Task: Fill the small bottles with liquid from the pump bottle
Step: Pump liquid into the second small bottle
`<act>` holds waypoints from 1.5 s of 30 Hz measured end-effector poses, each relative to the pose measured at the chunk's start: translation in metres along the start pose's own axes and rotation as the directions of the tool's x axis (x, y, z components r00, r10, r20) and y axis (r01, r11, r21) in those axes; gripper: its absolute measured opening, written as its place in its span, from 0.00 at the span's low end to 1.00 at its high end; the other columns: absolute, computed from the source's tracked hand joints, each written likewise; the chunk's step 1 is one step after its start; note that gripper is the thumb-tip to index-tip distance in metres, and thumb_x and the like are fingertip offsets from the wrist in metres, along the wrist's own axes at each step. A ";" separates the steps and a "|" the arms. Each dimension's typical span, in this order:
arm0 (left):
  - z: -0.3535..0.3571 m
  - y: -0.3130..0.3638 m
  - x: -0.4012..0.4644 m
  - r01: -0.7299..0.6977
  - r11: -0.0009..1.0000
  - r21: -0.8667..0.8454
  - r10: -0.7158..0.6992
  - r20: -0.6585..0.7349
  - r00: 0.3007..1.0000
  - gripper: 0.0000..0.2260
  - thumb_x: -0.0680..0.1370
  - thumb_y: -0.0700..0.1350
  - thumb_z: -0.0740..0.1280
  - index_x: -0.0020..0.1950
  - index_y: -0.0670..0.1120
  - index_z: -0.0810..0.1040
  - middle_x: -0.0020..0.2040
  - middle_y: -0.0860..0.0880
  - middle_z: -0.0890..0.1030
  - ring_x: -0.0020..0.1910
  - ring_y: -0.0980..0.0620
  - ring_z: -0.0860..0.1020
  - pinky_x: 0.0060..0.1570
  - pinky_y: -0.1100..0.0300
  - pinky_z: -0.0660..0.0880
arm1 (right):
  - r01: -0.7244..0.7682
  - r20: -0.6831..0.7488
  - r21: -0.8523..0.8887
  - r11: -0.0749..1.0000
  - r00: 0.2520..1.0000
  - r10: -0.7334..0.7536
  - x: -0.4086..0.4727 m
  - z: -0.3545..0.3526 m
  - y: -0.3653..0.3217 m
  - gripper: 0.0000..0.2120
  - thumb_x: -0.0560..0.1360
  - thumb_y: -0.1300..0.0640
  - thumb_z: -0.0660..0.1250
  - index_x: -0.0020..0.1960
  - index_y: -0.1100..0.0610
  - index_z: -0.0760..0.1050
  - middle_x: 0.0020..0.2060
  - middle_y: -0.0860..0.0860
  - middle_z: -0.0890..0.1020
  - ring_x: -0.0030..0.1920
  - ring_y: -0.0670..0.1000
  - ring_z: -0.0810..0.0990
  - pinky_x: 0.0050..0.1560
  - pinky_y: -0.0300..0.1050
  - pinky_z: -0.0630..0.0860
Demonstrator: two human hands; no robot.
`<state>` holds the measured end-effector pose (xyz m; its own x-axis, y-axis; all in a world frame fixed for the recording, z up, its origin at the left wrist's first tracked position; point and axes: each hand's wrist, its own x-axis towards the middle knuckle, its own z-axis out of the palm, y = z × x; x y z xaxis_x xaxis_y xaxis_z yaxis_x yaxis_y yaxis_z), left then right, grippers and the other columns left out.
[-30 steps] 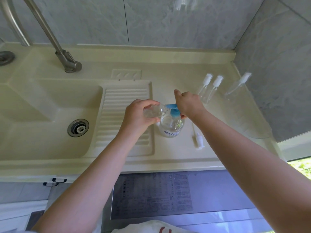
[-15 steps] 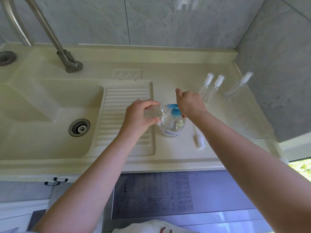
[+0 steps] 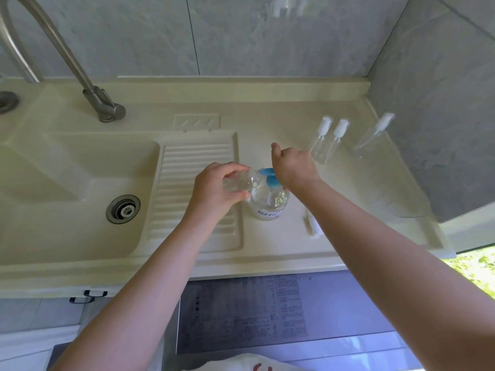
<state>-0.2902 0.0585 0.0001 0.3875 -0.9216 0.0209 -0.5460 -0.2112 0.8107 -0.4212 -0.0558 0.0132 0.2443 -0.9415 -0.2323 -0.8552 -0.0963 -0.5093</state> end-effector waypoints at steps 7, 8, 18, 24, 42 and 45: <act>0.000 0.001 0.001 0.008 1.000 -0.003 -0.008 -0.005 1.000 0.22 0.65 0.39 0.79 0.57 0.53 0.82 0.51 0.51 0.78 0.47 0.69 0.73 0.45 0.83 0.62 | -0.011 0.056 0.020 1.000 0.998 0.010 0.002 -0.004 -0.002 0.18 0.84 0.51 0.47 0.44 0.60 0.69 0.49 0.64 0.80 0.50 0.65 0.80 0.54 0.54 0.78; 0.001 0.001 0.001 0.006 1.000 -0.004 -0.006 -0.002 1.000 0.22 0.66 0.39 0.79 0.57 0.53 0.82 0.51 0.51 0.78 0.46 0.70 0.73 0.45 0.83 0.62 | -0.023 0.042 0.061 0.998 0.999 0.020 -0.001 -0.004 -0.002 0.17 0.84 0.54 0.46 0.47 0.60 0.69 0.49 0.65 0.79 0.51 0.66 0.79 0.54 0.53 0.78; -0.001 0.002 0.001 -0.026 1.000 -0.003 0.026 -0.010 1.000 0.22 0.65 0.39 0.79 0.57 0.53 0.83 0.49 0.52 0.77 0.44 0.75 0.71 0.46 0.82 0.62 | -0.064 0.058 0.065 0.996 0.997 0.060 0.006 -0.002 -0.004 0.19 0.82 0.48 0.47 0.38 0.55 0.68 0.46 0.63 0.81 0.46 0.65 0.82 0.54 0.55 0.79; 0.000 0.000 0.002 -0.024 1.000 -0.006 0.024 -0.004 1.000 0.22 0.65 0.39 0.79 0.57 0.53 0.83 0.49 0.53 0.77 0.45 0.71 0.72 0.46 0.83 0.62 | -0.024 0.026 0.011 1.000 0.999 0.024 0.001 0.000 -0.002 0.20 0.84 0.51 0.45 0.47 0.61 0.69 0.45 0.62 0.77 0.50 0.64 0.80 0.54 0.53 0.77; 0.002 -0.002 0.003 -0.029 1.000 -0.003 0.029 0.003 1.000 0.23 0.65 0.40 0.80 0.57 0.53 0.83 0.50 0.52 0.78 0.46 0.69 0.73 0.46 0.82 0.63 | -0.005 -0.009 -0.002 1.000 1.000 0.005 -0.002 0.002 -0.001 0.19 0.84 0.51 0.44 0.48 0.61 0.69 0.45 0.62 0.76 0.51 0.64 0.79 0.50 0.50 0.75; 0.003 -0.004 0.002 -0.017 1.000 -0.007 0.017 0.007 1.000 0.23 0.65 0.40 0.80 0.57 0.54 0.83 0.50 0.52 0.78 0.45 0.71 0.72 0.46 0.82 0.62 | -0.008 0.001 -0.015 1.000 1.000 0.008 -0.003 0.002 0.000 0.21 0.84 0.49 0.43 0.49 0.61 0.69 0.44 0.61 0.74 0.52 0.64 0.78 0.52 0.52 0.75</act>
<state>-0.2894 0.0563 -0.0051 0.3726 -0.9275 0.0306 -0.5477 -0.1931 0.8141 -0.4205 -0.0524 0.0124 0.2380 -0.9420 -0.2367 -0.8640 -0.0940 -0.4947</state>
